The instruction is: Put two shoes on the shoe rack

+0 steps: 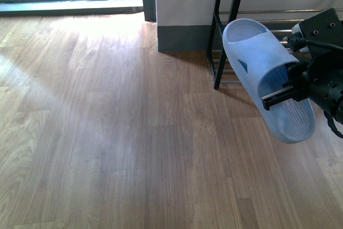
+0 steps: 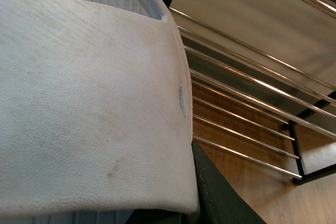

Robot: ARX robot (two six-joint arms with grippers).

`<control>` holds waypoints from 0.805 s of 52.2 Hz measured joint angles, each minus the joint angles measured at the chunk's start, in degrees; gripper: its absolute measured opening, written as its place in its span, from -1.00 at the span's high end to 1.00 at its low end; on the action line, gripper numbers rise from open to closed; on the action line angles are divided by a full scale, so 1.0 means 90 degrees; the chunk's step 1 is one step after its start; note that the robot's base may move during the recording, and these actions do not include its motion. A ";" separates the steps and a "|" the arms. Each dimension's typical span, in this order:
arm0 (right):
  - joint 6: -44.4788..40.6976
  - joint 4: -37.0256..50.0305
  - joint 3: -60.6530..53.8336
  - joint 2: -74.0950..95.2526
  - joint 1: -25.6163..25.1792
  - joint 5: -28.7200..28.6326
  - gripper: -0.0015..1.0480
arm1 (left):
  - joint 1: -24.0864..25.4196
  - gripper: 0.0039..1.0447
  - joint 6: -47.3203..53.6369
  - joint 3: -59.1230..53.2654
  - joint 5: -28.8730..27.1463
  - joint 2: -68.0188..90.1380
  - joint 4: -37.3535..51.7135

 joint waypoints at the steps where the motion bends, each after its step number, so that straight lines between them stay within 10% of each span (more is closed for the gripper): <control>1: 0.0000 0.0000 0.0000 0.0002 0.0000 0.0000 0.97 | 0.0000 0.97 0.0000 0.0000 0.0000 0.0000 0.0000; 10: 0.0092 -0.0532 -0.0197 -0.0308 0.0073 0.0165 0.97 | 0.0000 0.97 0.0000 0.0000 0.0000 0.0000 0.0000; 21: 0.0304 -0.6062 -0.1919 -0.4425 0.0804 0.0296 0.97 | 0.0000 0.97 0.0000 0.0000 0.0000 0.0000 -0.0002; 42: 0.0267 -1.1868 -0.1275 -1.0554 0.1316 0.0355 0.97 | 0.0000 0.97 0.0000 0.0000 0.0002 -0.0005 -0.0002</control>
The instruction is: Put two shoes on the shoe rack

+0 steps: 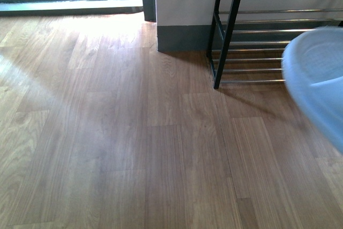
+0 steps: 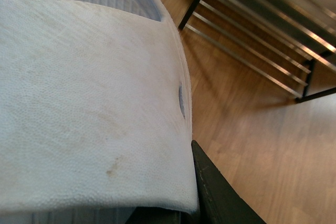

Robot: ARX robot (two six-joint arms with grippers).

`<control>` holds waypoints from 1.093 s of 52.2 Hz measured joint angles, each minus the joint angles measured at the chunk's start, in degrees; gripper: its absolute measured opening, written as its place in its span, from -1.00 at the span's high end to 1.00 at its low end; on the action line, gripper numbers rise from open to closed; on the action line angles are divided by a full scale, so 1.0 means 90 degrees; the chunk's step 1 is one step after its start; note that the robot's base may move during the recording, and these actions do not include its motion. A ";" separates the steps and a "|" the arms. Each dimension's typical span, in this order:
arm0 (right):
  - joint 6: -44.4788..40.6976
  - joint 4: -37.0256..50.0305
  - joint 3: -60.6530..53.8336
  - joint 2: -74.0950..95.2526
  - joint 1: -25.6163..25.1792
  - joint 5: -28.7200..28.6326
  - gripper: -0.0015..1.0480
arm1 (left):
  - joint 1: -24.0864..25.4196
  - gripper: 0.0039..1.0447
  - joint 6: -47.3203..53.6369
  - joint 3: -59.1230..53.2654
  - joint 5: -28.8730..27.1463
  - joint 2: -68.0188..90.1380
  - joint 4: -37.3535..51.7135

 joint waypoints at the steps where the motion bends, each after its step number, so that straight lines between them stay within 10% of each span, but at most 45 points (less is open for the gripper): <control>1: 0.0002 -0.0085 0.0012 -0.0146 0.0053 0.0027 0.97 | 0.0000 0.97 0.0000 0.0000 0.0000 0.0000 0.0000; 57: 0.0080 -0.0338 0.0090 -0.0947 0.0296 0.0080 0.97 | 0.0000 0.97 0.0000 0.0000 -0.0022 0.0000 -0.0002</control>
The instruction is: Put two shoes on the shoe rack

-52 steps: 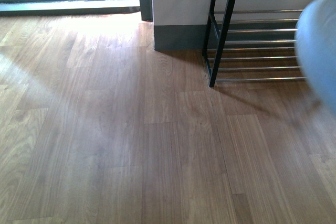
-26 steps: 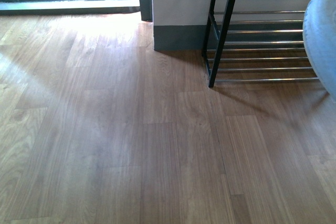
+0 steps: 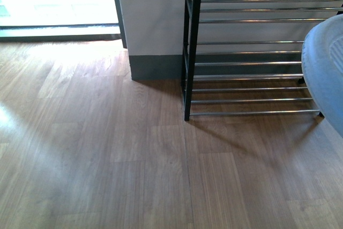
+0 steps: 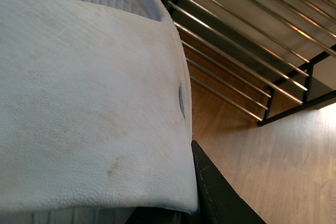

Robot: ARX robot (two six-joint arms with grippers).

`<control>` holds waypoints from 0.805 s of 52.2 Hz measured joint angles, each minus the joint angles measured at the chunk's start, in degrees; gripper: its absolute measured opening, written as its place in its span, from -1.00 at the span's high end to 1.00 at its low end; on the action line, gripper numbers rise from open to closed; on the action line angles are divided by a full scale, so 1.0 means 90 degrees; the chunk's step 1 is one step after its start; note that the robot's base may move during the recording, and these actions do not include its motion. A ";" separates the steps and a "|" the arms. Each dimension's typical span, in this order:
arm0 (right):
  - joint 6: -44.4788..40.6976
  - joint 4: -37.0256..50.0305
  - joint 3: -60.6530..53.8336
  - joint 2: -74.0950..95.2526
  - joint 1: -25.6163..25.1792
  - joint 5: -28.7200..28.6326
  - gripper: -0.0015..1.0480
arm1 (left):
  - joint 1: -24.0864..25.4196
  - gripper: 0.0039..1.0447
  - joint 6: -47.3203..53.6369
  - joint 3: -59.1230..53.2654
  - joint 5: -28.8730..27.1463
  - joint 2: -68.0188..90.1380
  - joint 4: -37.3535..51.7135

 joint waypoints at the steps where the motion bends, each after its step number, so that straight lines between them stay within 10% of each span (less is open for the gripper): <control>1: 0.0000 0.0000 0.0000 0.0000 0.0000 0.0000 0.97 | 0.0000 0.97 0.0000 0.0000 0.0002 0.0000 0.0000; 42: 0.0000 0.0000 -0.0032 0.0005 0.0000 0.0000 0.97 | 0.0000 0.97 0.0002 -0.0007 0.0024 0.0007 -0.0005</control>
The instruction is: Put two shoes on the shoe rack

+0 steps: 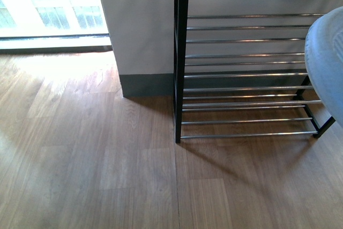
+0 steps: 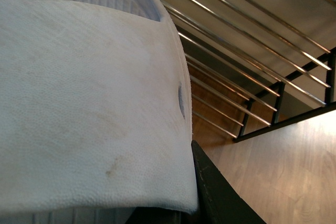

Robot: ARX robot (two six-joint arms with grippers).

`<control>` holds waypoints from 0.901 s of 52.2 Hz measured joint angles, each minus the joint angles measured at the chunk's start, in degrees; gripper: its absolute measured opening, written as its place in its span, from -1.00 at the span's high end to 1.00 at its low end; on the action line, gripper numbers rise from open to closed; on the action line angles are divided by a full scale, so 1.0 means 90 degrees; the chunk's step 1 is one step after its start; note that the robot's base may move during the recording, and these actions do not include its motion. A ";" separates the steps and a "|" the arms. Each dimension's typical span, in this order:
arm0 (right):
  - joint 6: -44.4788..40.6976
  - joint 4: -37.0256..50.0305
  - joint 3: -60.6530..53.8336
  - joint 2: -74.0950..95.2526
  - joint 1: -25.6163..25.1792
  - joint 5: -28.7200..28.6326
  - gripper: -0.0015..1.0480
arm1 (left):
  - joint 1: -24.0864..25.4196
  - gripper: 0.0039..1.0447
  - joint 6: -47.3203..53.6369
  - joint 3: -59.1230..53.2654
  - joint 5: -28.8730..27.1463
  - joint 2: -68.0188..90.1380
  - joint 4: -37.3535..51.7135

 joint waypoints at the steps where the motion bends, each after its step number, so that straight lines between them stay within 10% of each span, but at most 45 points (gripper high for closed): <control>1: 0.0000 0.0000 0.0000 0.0000 0.0000 0.0002 0.97 | 0.0000 0.97 -0.0002 0.0000 -0.0002 0.0000 0.0000; 47: 0.0005 0.0000 0.0002 -0.0002 0.0012 0.0034 0.97 | 0.0000 0.97 0.0002 0.0000 0.0005 -0.0007 0.0000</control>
